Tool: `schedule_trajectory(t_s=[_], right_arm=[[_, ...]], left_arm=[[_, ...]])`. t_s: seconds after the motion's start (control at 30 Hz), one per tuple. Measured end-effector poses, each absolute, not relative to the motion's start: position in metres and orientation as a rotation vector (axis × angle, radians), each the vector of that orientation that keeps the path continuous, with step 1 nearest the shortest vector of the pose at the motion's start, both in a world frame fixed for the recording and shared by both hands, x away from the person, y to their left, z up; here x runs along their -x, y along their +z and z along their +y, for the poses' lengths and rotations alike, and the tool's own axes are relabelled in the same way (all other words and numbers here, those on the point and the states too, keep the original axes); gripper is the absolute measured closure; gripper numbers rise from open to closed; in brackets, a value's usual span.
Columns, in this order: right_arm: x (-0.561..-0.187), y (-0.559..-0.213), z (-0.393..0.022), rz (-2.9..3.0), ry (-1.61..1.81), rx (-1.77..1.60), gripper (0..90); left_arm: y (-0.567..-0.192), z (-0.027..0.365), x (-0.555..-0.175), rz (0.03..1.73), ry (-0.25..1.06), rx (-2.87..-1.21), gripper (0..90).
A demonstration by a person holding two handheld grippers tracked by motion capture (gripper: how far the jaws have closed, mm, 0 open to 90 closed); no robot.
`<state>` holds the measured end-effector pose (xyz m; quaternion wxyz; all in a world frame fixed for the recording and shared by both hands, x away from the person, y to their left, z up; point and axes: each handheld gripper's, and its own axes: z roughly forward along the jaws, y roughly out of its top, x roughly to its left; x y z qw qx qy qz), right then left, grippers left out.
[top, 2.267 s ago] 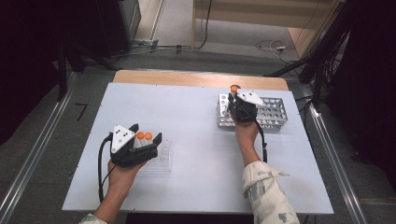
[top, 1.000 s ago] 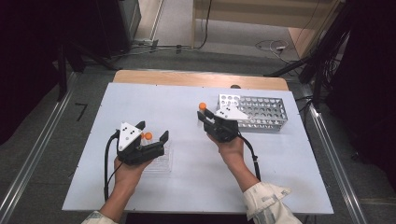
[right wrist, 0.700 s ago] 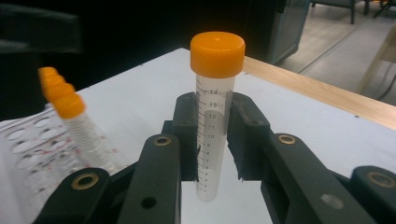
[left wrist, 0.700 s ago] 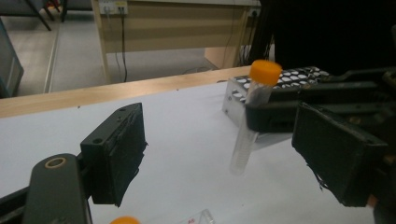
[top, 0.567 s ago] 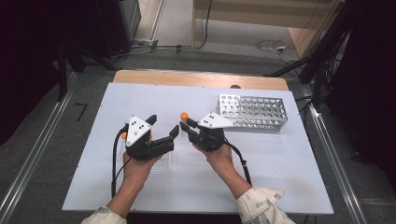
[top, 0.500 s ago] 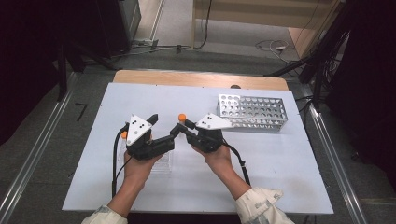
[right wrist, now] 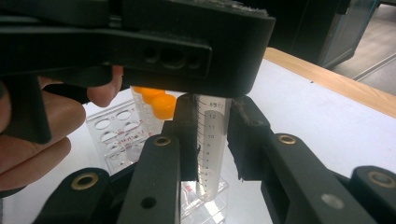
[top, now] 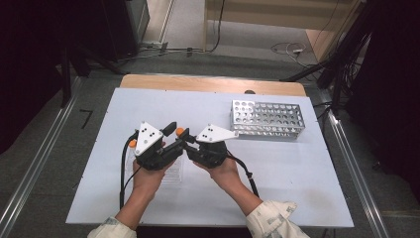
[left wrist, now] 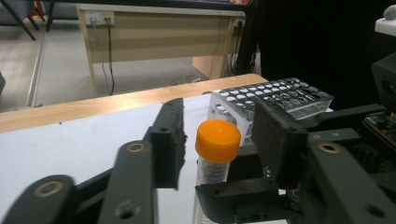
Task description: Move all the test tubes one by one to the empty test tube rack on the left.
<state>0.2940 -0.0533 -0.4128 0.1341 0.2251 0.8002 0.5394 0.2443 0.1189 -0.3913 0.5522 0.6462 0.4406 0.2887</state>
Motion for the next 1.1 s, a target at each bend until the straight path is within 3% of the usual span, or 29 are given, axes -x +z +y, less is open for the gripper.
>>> schedule_trajectory(t_s=[0.27, 0.4, 0.6, 0.63, 0.73, 0.83, 0.97, 1.1], right_arm=[[-0.294, -0.412, -0.052, 2.326, 1.564, -0.641, 71.7], [-0.293, -0.411, -0.052, 2.326, 1.565, -0.644, 71.7], [-0.293, -0.41, -0.053, 2.324, 1.563, -0.639, 71.4], [-0.292, -0.41, -0.053, 2.321, 1.565, -0.638, 69.9], [-0.292, -0.409, -0.053, 2.329, 1.567, -0.628, 48.9], [-0.293, -0.408, -0.055, 2.315, 1.557, -0.636, 36.3], [-0.295, -0.409, -0.063, 2.29, 1.563, -0.678, 29.0], [-0.298, -0.412, -0.07, 2.286, 1.545, -0.708, 27.7]], left_arm=[[-0.394, 0.117, -0.244, 1.037, 0.68, -1.543, 62.0], [-0.394, 0.118, -0.244, 1.031, 0.693, -1.539, 69.0], [-0.393, 0.119, -0.243, 1.034, 0.704, -1.531, 70.3], [-0.393, 0.12, -0.243, 1.034, 0.706, -1.532, 70.4], [-0.391, 0.123, -0.241, 1.039, 0.72, -1.517, 70.6], [-0.389, 0.128, -0.239, 1.051, 0.736, -1.502, 70.7], [-0.39, 0.137, -0.239, 1.073, 0.749, -1.49, 70.7], [-0.394, 0.144, -0.239, 1.096, 0.76, -1.484, 70.7]])
